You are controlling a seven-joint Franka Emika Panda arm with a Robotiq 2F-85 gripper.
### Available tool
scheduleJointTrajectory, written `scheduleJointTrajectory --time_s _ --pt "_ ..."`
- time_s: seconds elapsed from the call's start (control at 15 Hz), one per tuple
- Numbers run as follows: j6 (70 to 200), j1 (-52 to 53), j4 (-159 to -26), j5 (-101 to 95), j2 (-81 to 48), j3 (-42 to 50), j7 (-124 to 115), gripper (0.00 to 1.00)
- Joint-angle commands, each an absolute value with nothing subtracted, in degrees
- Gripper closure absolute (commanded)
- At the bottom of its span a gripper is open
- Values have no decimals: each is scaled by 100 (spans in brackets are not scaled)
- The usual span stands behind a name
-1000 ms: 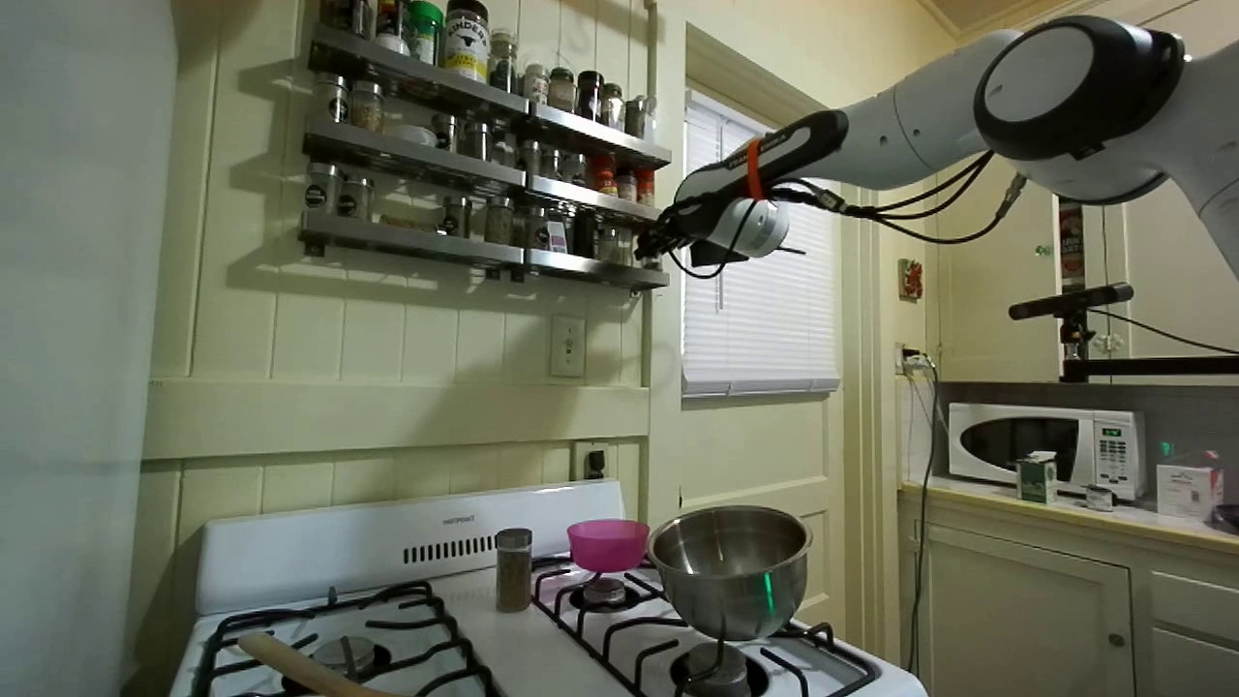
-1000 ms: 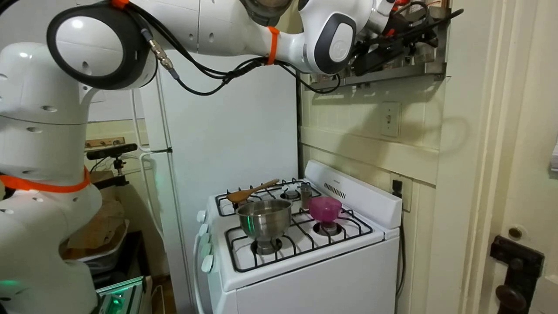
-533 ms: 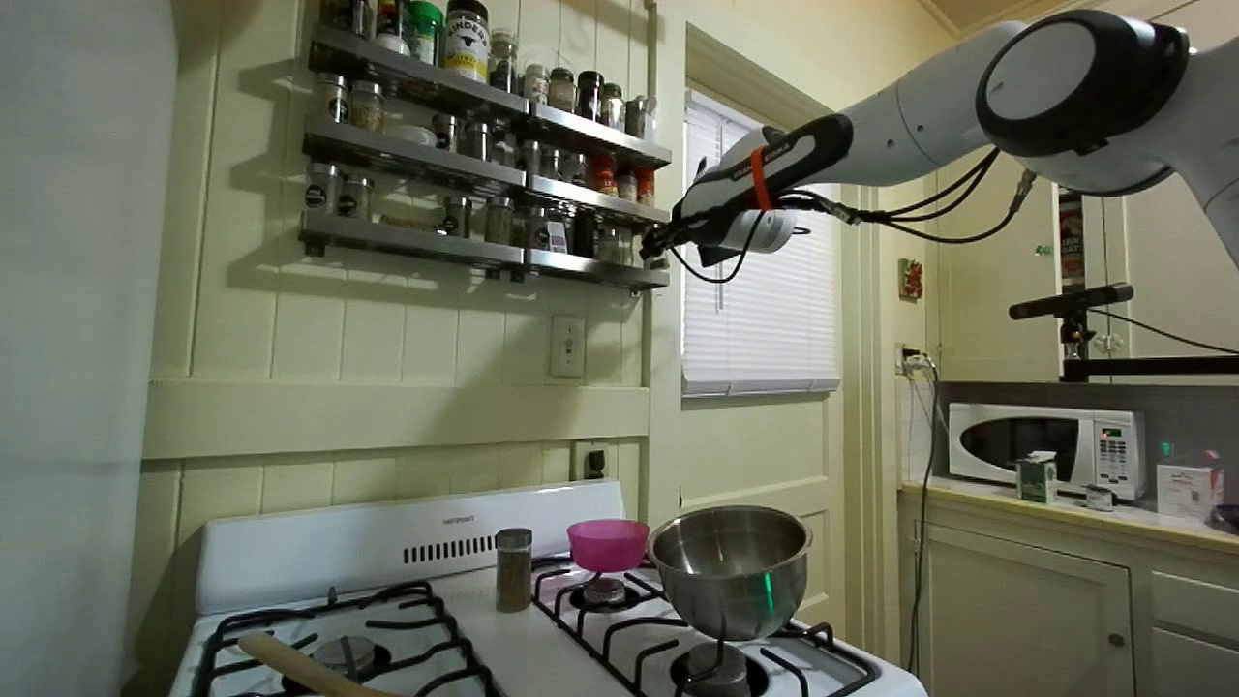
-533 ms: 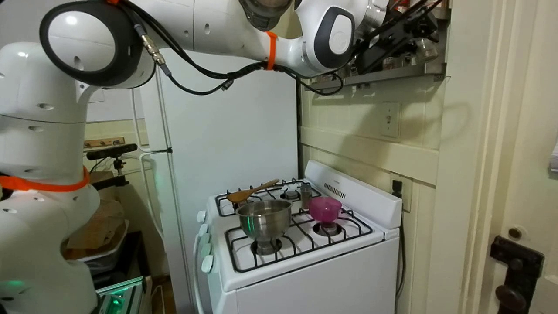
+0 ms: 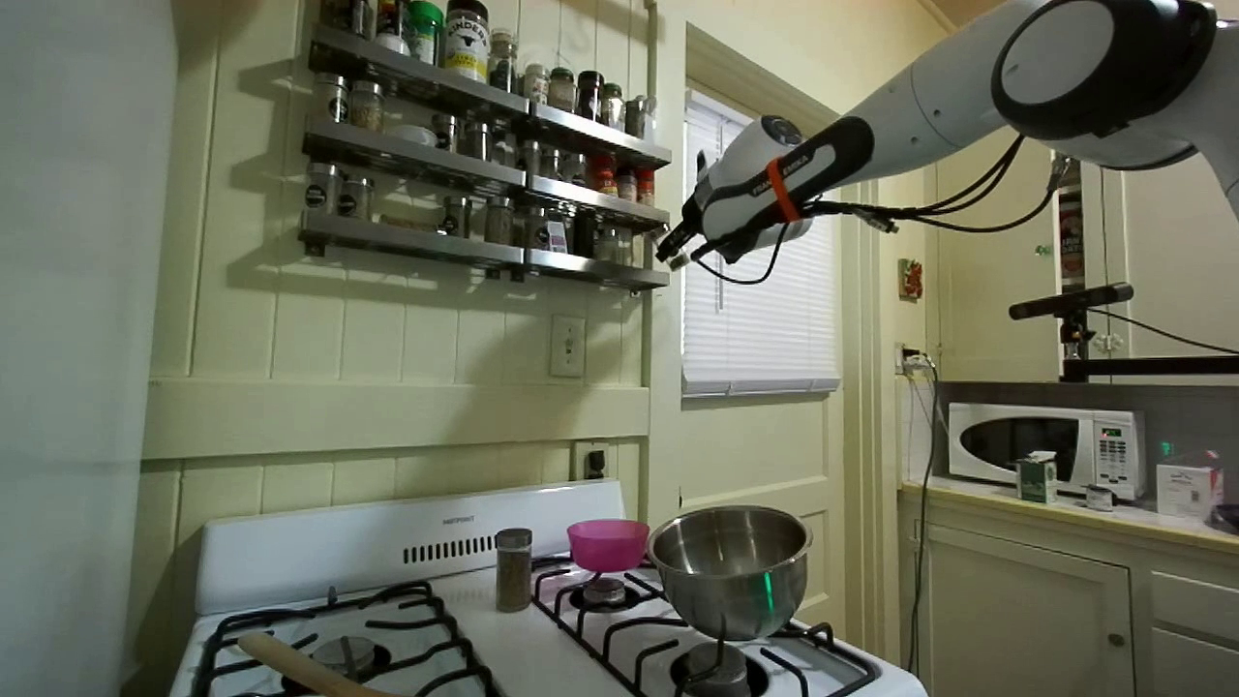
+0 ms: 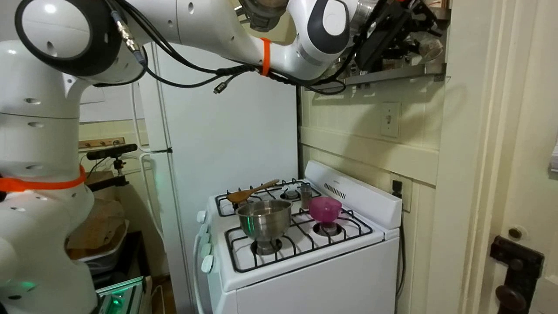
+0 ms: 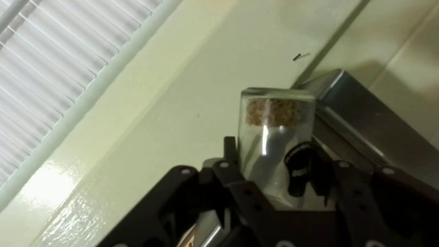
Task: Remove one bottle from the bottom shelf and put it on the bottle on the stove
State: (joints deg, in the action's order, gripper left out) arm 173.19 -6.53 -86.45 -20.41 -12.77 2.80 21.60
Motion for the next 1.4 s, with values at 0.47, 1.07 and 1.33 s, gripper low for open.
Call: scheduleJointTrajectory --time_s 0.47,1.07,1.33 --pt "15679 -473 -10899 356 794 -143 3108 75" --pt "15306 454 -12041 2345 1588 131 3065 50" --pt "15313 602 -12386 2665 1778 175 3051 75"
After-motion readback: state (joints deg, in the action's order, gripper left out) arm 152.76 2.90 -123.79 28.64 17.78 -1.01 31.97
